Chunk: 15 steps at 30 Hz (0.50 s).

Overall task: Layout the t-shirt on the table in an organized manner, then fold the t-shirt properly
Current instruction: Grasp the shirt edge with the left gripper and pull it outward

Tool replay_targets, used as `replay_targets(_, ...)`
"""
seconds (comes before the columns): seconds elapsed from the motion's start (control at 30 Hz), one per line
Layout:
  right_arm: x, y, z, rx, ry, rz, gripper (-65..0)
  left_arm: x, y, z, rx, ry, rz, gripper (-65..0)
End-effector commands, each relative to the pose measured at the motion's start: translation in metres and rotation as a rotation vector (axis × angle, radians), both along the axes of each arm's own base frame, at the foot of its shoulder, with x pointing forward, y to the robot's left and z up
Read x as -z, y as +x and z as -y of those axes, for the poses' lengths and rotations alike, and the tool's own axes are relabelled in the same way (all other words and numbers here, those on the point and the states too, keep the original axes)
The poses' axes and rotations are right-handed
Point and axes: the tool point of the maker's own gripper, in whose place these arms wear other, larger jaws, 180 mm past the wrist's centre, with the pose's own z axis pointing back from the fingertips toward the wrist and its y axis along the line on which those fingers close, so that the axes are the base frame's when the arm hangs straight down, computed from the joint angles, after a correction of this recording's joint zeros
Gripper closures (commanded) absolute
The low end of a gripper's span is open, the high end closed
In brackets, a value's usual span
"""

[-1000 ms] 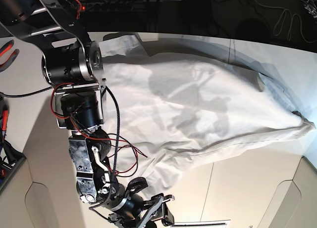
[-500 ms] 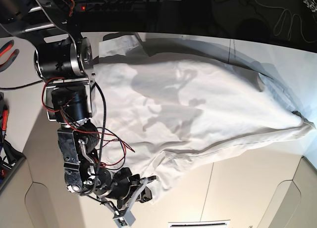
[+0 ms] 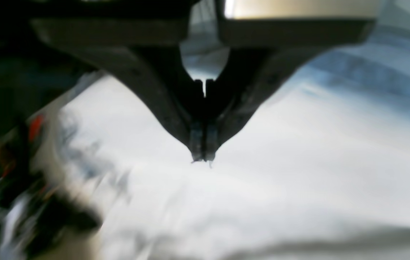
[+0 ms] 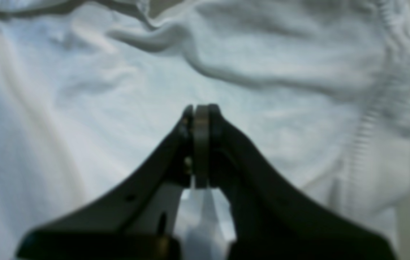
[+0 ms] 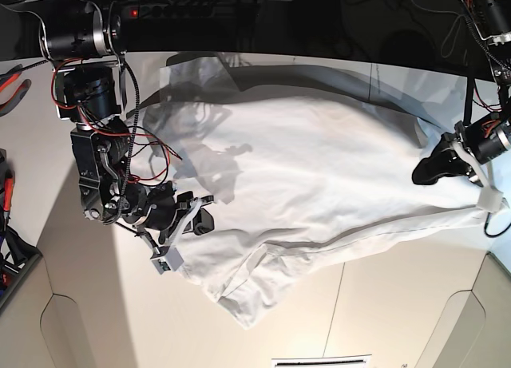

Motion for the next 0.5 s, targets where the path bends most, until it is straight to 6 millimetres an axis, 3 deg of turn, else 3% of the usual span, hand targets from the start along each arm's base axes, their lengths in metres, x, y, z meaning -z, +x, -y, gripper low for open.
replay_targets(0.0, -0.026, 0.016, -0.006, 0.000, 0.052, 0.075, 0.0, -0.004, 0.005, 0.001, 0.024, 0.037, 0.019, 0.0)
replay_targets(0.1, -0.028, 0.017, -0.009, 0.001, 0.065, 0.084, 0.0, 0.016, -0.001, 0.009, 0.086, 0.123, -0.049, 0.0)
replay_targets(0.33, -0.029, 0.027, -0.002, 0.017, 0.001, 0.177, 0.0, 0.010, 0.013, -0.001, 0.034, 0.169, 0.014, 0.0)
replay_targets(0.47, -0.017, 0.025, 0.000, 0.030, 0.004, 0.160, 0.0, 0.011, 0.015, -0.007, 0.003, 0.190, 0.012, 0.0)
